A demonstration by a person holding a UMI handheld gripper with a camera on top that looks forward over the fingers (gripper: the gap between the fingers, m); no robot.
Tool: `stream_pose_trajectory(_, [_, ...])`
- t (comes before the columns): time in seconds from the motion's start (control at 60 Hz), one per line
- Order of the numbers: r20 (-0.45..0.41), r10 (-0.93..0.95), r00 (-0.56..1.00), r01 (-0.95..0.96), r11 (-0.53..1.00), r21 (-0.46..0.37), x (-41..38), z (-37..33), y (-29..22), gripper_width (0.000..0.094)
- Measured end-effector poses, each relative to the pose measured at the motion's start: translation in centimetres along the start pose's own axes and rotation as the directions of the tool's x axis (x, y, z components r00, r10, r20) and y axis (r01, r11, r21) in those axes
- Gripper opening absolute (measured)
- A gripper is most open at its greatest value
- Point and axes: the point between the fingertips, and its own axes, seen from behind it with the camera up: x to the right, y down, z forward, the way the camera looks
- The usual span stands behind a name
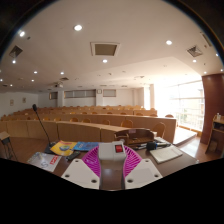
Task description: Unplug charger
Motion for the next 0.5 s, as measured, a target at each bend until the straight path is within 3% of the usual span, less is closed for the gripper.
stream_pose_trajectory(0.1, [-0.015,0.045,0.999,-0.047,0.981,-0.189,3.5,1.2,9.6,0.0244])
stream_pose_trajectory(0.233, [-0.013,0.102,0.995,-0.099,0.927,-0.362,5.7,1.2,20.1,0.0276])
stream_pose_trajectory(0.367, [-0.017,0.166,0.986,-0.158,0.892,-0.424,7.4,1.2,24.6,0.0355])
stream_pose_trajectory(0.5, [-0.009,0.193,0.981,-0.177,0.881,-0.439,9.0,2.0,25.4,0.0422])
